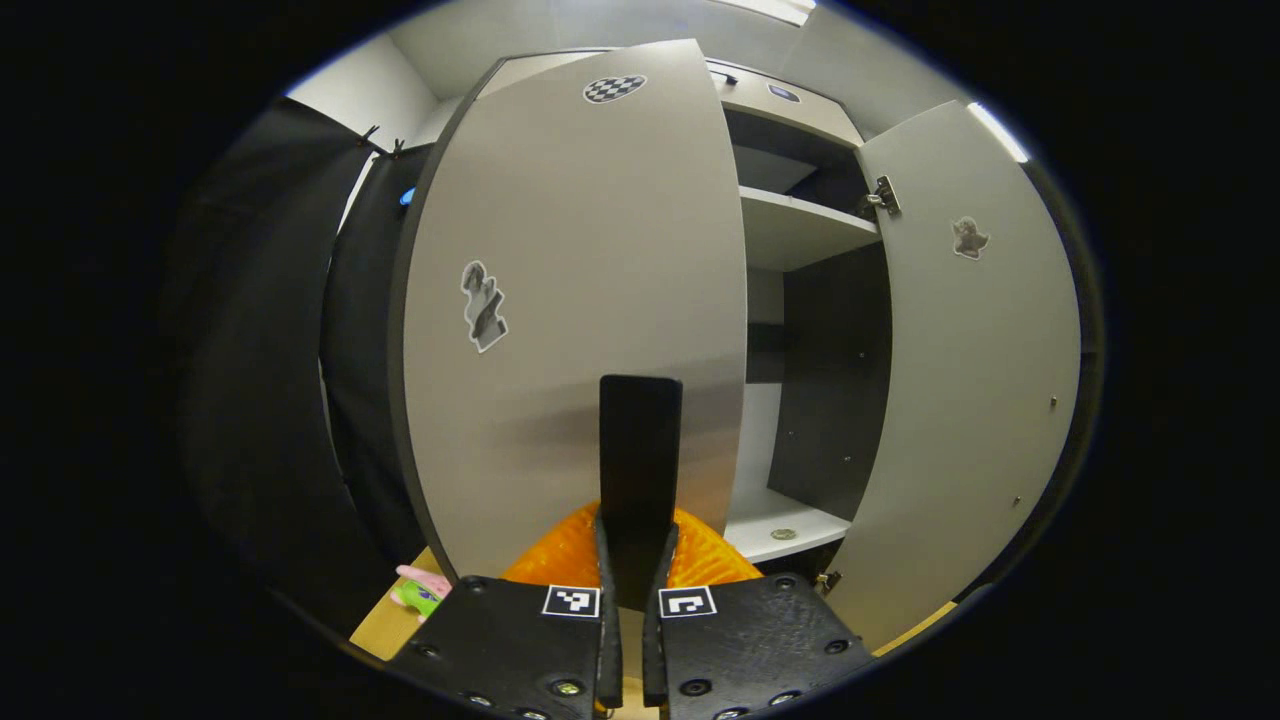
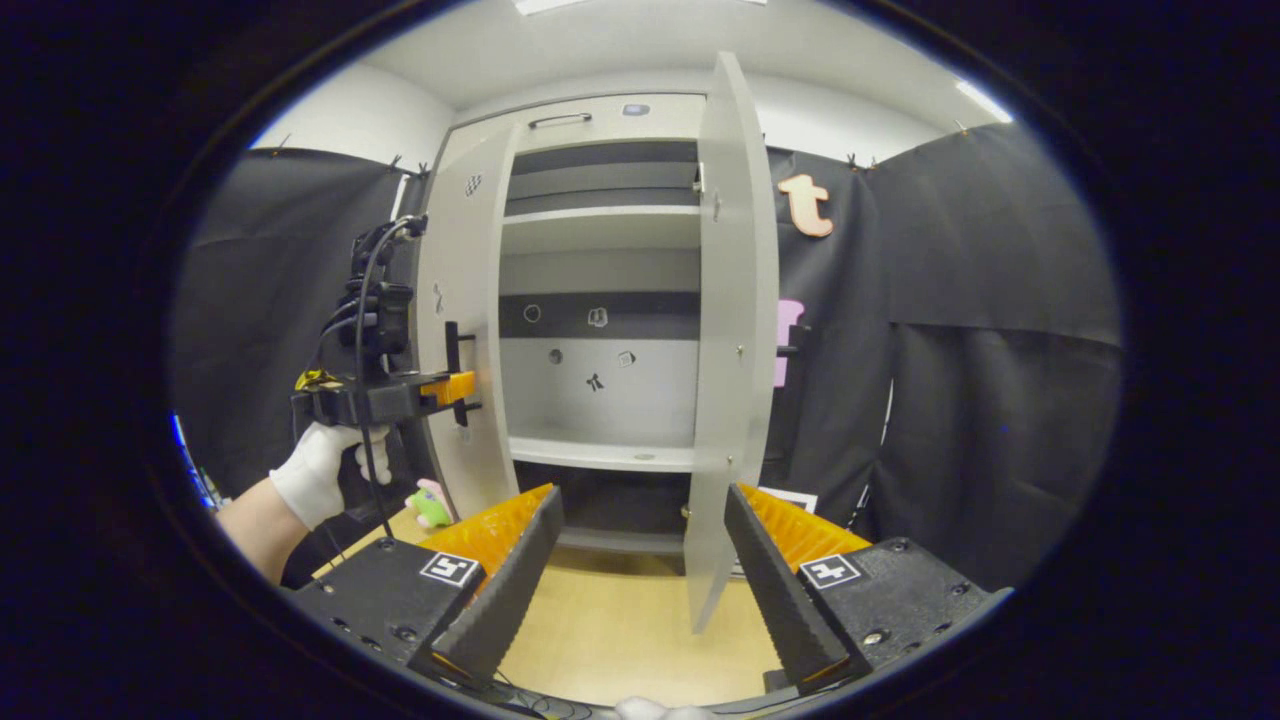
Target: Open the right door of the double-door shoe cabinet with the right hand, and open the left door with the left hand.
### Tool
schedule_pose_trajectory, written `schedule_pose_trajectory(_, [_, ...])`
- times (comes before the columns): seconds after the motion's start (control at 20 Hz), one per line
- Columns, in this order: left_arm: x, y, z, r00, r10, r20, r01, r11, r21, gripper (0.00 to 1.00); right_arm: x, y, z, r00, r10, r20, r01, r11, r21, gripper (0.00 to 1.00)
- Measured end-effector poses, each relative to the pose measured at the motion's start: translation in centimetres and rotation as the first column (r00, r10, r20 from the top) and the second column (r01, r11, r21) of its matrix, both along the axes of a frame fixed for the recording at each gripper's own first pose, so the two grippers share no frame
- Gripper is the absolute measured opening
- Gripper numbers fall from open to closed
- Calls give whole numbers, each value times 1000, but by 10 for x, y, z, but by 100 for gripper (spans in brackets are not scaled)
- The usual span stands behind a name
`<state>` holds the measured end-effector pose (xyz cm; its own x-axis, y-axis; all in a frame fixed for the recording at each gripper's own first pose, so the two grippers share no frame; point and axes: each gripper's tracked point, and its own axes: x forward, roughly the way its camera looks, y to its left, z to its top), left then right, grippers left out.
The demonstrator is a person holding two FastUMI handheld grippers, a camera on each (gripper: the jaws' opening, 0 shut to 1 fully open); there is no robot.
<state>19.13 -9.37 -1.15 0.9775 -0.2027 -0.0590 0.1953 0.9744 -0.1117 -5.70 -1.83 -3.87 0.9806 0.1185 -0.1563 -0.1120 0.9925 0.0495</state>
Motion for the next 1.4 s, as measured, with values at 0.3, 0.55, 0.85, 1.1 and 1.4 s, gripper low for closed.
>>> schedule_pose_trajectory(0.3, [-20, 19, -1, 1000, 11, 2, -11, 1000, 12, 7, 1, 16, -7, 998, 54, -17, -54, 998, 9, 100])
schedule_pose_trajectory(0.55, [-33, 35, -3, 999, 36, 6, -37, 999, 27, 7, -2, 30, -6, 996, 83, -11, -83, 997, 8, 100])
schedule_pose_trajectory(0.85, [-45, 57, -6, 998, 62, 14, -62, 997, 43, 7, 0, 44, -7, 995, 103, -11, -103, 995, 8, 100])
schedule_pose_trajectory(1.1, [-54, 78, -6, 996, 88, 22, -89, 995, 46, 6, 0, 61, -6, 993, 115, -5, -115, 993, 11, 100])
schedule_pose_trajectory(1.4, [-62, 110, -10, 993, 115, 24, -116, 992, 46, 0, 0, 82, -4, 991, 134, 1, -134, 991, 24, 100])
